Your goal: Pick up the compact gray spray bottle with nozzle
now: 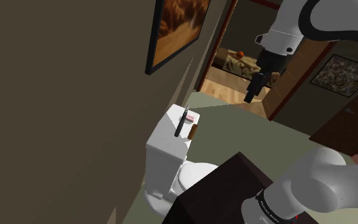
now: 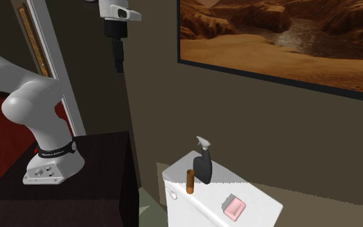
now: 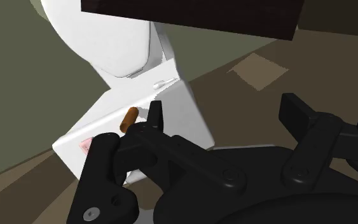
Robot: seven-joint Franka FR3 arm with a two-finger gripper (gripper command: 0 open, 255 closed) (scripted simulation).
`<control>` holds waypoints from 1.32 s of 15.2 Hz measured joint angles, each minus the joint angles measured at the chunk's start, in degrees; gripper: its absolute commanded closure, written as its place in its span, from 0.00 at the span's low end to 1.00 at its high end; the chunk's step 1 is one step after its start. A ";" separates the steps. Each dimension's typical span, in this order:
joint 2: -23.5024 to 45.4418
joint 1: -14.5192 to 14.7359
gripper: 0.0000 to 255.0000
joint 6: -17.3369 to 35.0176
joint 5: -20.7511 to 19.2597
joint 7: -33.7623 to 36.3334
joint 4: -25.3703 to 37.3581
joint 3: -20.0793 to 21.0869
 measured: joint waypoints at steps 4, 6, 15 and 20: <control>-0.06 -0.69 0.00 5.43 0.66 3.75 -3.93 1.71; 0.26 -1.37 0.00 10.45 1.17 7.18 -7.14 3.27; 8.95 -5.89 0.00 36.66 1.34 24.44 -17.91 11.70; 18.50 -11.38 0.00 51.39 -2.50 36.42 -19.72 17.62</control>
